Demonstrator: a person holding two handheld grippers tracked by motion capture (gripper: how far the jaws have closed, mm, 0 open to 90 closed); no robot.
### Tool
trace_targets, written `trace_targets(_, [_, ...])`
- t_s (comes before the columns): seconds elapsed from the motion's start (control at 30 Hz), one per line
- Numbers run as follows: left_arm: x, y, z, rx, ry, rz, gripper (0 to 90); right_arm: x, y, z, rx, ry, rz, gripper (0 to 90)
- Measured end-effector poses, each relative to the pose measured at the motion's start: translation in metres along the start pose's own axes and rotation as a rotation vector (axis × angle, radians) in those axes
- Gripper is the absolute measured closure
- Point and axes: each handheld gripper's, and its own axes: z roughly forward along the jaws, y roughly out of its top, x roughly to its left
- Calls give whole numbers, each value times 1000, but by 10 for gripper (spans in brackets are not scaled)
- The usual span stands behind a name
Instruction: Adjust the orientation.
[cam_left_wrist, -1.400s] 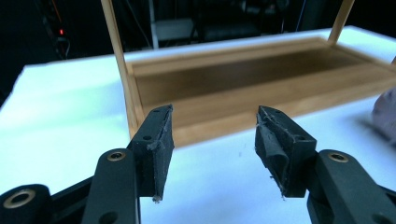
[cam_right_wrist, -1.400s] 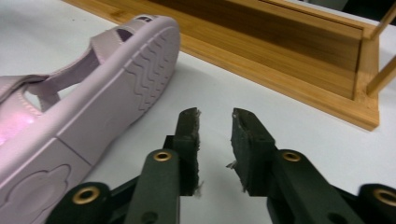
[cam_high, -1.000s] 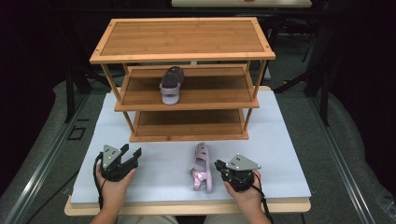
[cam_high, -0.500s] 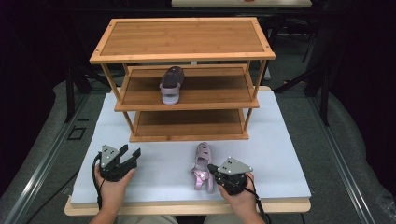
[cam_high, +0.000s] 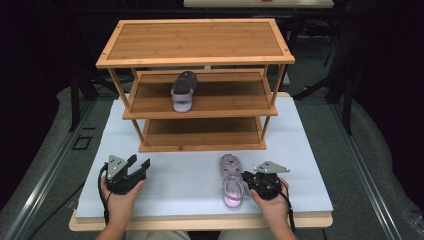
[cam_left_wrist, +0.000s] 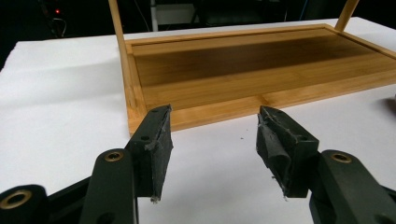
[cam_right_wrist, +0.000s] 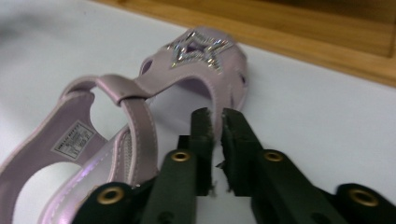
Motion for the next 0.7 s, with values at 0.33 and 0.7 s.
trace_targets(0.33, [3,2,-4,-16,22,-5,454,30,8,-27,-41,26,-47,507])
trace_targets(0.7, [5,2,-3,-22,13,-9,454,22,2,-14,64,37,-83,782])
